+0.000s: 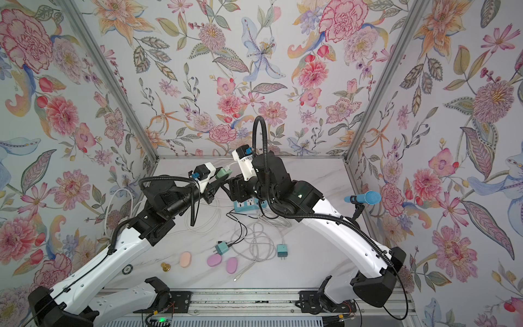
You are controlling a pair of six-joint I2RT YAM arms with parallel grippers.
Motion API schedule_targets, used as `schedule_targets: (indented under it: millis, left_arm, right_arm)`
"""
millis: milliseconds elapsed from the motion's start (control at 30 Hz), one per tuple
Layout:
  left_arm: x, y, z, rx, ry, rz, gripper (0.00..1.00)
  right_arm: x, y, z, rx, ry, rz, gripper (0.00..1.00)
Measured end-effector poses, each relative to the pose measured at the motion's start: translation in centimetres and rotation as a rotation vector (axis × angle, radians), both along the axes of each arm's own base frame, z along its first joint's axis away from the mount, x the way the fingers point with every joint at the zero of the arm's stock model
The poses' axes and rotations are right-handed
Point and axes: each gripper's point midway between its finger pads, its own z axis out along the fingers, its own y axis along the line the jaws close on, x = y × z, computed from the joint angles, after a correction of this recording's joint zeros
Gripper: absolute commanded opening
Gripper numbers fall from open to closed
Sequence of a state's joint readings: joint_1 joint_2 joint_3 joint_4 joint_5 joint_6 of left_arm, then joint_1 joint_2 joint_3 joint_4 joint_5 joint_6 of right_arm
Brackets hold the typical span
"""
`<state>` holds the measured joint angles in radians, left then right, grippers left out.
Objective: Charge the bluetooth headset
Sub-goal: Pick up the plug from the center of the board.
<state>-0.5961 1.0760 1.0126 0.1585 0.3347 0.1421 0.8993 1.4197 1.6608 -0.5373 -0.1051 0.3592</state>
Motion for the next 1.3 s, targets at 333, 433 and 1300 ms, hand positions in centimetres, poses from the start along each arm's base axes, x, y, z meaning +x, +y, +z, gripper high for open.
schedule_targets:
  millis: [333,433,1300]
  left_arm:
    - [-0.6,-0.2,0.3,-0.005,-0.009,-0.029,0.00]
    - [-0.7,-0.3,0.3,-0.005,-0.009,-0.037,0.00]
    - [-1.1,-0.2,-0.4,0.033,0.007,-0.046,0.20]
  right_arm:
    - [1.2,0.1,2.0,0.109,0.003,-0.002,0.72]
    - [1.6,0.7,1.6,0.107,0.008,0.003,0.70]
    - [2.6,1.9,-0.1,0.116,0.084,0.054,0.00]
